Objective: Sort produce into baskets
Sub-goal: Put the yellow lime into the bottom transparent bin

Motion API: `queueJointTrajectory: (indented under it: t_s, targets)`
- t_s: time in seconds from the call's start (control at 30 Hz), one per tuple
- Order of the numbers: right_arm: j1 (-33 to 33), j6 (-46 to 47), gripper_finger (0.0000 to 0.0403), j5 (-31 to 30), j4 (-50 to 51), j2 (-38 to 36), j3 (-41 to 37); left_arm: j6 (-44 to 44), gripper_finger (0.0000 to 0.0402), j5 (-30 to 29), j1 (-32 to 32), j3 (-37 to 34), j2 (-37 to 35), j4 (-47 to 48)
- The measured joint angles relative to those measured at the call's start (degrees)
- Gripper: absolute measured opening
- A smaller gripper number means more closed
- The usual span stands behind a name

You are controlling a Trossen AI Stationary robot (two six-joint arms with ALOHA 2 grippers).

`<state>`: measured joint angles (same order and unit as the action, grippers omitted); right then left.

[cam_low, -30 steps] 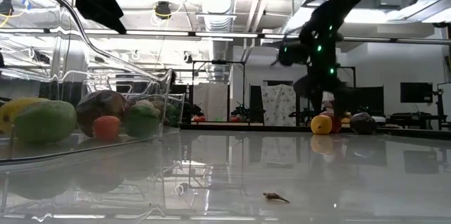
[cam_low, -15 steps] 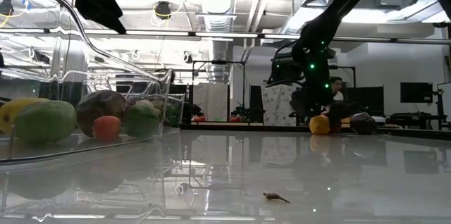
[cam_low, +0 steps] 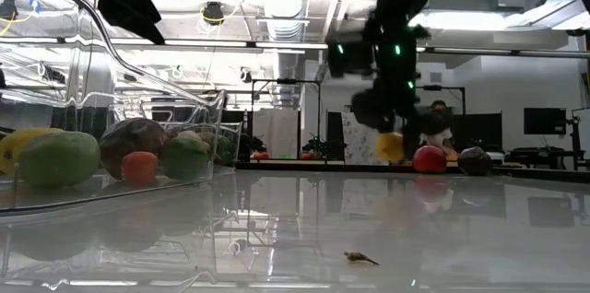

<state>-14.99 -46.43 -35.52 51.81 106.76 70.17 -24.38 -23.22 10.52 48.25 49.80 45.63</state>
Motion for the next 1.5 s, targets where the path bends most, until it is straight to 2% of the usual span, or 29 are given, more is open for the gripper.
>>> queueJointTrajectory:
  t_s: [0.23, 0.5, 0.63, 0.73, 0.8, 0.87, 1.13, 1.27, 1.5]
  targets:
    - [12.02, 4.87, 0.0233, 12.34, -1.29, 0.00, 8.62, 1.07, 0.0368, -4.21, 0.00, 0.00, -0.01, -0.07]
    - [22.28, 4.99, 0.0233, 13.16, -8.05, -0.07, 17.51, 1.19, 0.0368, -3.42, 0.07, 0.00, -1.98, -0.28]
    - [25.35, 4.65, 0.0233, 14.26, -17.71, -0.09, 19.01, 0.71, 0.0368, -5.42, 0.07, 0.00, -2.63, -0.69]
    - [25.97, 4.87, 0.0233, 19.08, -28.26, 0.23, 19.02, -1.26, 0.0368, -11.66, 0.07, 0.00, -2.62, -2.92]
    - [25.66, 4.88, 0.0233, 23.16, -33.42, 0.45, 19.02, -1.99, 0.0368, -13.78, 0.02, 0.02, -2.63, -4.55]
    - [24.87, 5.29, 0.0233, 26.65, -39.03, 2.04, 19.14, -2.19, 0.0368, -13.43, 0.05, 0.02, -2.64, -5.95]
    - [22.16, 7.60, 0.0243, 30.14, -49.23, 7.97, 20.00, -3.27, 0.0368, -10.27, 0.24, 0.08, -3.68, -6.74]
    - [21.88, 7.64, 0.0265, 32.86, -47.19, 10.54, 22.87, -3.25, 0.0368, -10.21, 0.35, 0.07, -4.80, -6.37]
    - [21.95, 10.01, 0.0322, 34.92, -38.33, 10.86, 28.10, -3.55, 0.0368, -9.93, 0.45, 0.07, -6.16, -6.22]
